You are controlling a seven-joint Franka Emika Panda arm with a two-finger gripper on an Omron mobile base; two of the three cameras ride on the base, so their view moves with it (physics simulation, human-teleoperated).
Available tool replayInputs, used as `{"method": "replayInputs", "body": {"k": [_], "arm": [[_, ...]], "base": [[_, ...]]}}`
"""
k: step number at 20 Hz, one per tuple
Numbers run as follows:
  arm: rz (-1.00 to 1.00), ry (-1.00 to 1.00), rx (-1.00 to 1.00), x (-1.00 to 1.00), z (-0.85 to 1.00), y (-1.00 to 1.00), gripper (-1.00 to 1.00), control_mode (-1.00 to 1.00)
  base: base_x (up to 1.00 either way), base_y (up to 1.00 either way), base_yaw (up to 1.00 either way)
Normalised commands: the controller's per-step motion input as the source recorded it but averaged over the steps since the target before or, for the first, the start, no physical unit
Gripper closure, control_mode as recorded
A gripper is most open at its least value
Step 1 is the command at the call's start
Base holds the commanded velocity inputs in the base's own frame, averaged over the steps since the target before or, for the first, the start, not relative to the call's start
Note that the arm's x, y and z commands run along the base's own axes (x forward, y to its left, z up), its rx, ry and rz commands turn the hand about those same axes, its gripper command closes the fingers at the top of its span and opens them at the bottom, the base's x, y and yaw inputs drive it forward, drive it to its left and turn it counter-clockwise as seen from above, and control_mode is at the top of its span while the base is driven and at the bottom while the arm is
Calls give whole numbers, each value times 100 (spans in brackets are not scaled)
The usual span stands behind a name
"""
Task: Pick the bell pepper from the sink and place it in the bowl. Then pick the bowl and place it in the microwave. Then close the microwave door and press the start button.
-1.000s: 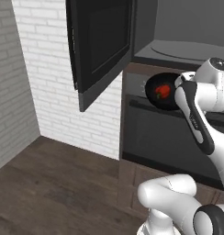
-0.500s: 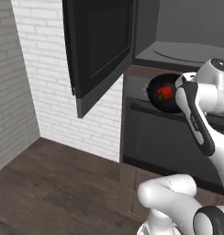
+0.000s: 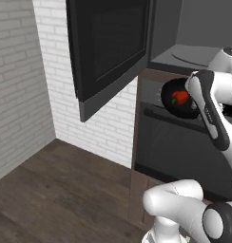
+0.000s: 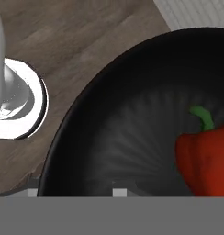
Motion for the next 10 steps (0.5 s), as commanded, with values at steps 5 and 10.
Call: {"method": "replayInputs", "body": {"k": [5, 10], "arm": [[9, -13, 0, -29, 3, 0, 100, -100], [11, -28, -3, -68, 6, 0, 100, -100]], "base": [[-14, 0, 7], [0, 0, 0]]}}
